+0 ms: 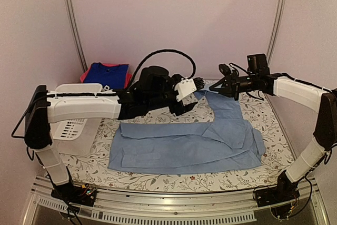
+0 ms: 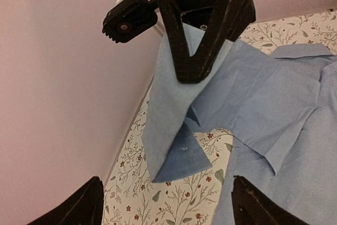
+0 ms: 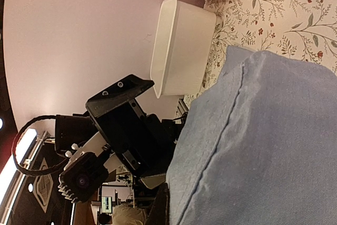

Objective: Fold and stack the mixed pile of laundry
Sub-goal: Adjust the rectangle-folded shirt at the center of the board.

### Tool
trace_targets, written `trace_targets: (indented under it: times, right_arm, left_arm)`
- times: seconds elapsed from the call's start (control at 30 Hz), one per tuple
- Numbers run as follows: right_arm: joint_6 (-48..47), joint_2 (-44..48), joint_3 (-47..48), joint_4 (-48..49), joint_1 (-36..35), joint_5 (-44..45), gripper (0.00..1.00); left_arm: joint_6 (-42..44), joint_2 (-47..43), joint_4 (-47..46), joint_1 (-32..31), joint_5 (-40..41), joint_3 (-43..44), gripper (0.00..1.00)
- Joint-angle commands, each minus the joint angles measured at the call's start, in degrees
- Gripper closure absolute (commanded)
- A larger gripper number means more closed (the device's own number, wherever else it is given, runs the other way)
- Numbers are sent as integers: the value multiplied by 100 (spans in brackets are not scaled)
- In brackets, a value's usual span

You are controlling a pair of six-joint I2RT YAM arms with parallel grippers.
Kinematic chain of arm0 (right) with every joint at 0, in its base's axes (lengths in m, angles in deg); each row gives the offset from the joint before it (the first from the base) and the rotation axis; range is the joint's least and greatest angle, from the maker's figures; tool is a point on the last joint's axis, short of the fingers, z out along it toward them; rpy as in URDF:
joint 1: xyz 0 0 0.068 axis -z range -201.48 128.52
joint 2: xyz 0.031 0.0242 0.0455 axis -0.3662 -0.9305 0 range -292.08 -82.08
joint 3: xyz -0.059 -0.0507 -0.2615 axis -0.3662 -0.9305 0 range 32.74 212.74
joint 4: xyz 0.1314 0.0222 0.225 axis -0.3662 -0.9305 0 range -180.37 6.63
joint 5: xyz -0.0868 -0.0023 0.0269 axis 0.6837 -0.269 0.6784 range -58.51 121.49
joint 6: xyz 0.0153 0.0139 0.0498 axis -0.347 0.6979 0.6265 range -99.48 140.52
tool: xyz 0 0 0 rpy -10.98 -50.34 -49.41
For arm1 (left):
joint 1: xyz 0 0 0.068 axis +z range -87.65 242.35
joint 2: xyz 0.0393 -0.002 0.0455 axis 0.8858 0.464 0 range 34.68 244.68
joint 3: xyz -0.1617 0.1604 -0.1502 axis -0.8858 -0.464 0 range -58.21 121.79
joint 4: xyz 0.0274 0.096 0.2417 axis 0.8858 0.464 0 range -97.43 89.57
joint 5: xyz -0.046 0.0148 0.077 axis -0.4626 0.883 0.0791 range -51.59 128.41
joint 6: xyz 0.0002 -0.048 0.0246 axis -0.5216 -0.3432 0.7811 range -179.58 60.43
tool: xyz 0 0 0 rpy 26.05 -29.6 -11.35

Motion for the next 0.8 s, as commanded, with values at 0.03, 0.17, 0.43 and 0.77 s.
trace_targets:
  times: [0.03, 0.17, 0.43, 0.77]
  right_arm:
    - [155, 216, -83, 123, -226, -308, 100]
    - [289, 223, -46, 251, -362, -398, 100]
    - [300, 186, 78, 220, -516, -443, 100]
    - [331, 242, 196, 208, -607, -428, 97]
  left_arm:
    - [268, 223, -114, -106, 76, 509, 23]
    - [322, 363, -73, -139, 97, 681, 34]
    - [316, 480, 237, -155, 14, 925, 67]
    - [283, 477, 536, -236, -21, 1103, 100]
